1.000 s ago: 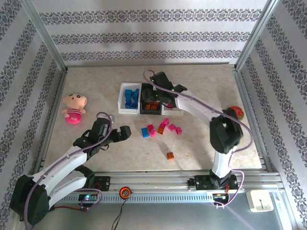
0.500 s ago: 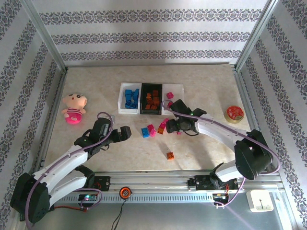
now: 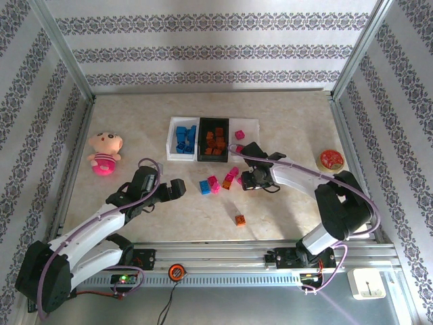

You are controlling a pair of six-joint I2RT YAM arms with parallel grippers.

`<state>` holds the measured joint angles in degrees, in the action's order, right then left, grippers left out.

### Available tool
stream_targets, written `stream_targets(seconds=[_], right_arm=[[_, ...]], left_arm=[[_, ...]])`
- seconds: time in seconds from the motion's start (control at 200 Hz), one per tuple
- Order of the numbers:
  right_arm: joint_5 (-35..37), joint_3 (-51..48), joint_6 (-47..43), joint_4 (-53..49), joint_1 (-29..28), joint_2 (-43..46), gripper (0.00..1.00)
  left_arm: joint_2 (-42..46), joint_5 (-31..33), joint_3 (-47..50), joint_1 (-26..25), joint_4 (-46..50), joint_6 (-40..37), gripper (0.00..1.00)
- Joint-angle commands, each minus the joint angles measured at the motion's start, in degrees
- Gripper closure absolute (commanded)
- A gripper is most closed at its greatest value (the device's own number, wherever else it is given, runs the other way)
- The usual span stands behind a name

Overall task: Sort the legos into containers by color
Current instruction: Pick up the lego from the center of the table, then place the lego in the container.

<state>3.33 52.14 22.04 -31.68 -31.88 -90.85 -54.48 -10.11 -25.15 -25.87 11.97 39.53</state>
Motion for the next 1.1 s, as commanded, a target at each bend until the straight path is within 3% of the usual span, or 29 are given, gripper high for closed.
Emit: stream_targets(seconds=[0.0,0.195,0.355,0.585,0.829,1.094], right_arm=[[-0.8,1.0,-0.9,1.0,0.8,-1.2,0.56],[-2.2,-0.6,-0.8,2.3,1.0,-1.3,0.70],[-2.7,-1.5,-0.9,1.4,1.0,5.2,0.85],[-2.6,5.1,-0.8,0.1,1.0,13.0,0.87],[3.4,17.6,-0.2,4.8,3.2,-0.1,0.86],[5.2,28.4,0.9,5.6,5.1,-15.1,0.81]], left_arm=[[0.2,-0.2,-1.2,-0.1,-0.6,0.3,0.00],[0.2,0.3,-1.5,-0.1,-0.4,0.1,0.00],[0.8,0.9,-2.1,-0.1,0.2,-0.4,0.00],[0.6,-1.3,-1.4,-0.1,-3.0,0.3,0.00],[-0.5,-3.8,-1.7,-0.1,-5.2,0.3,0.00],[-1.9,-4.8,-5.4,-0.1,-2.1,-3.5,0.03]])
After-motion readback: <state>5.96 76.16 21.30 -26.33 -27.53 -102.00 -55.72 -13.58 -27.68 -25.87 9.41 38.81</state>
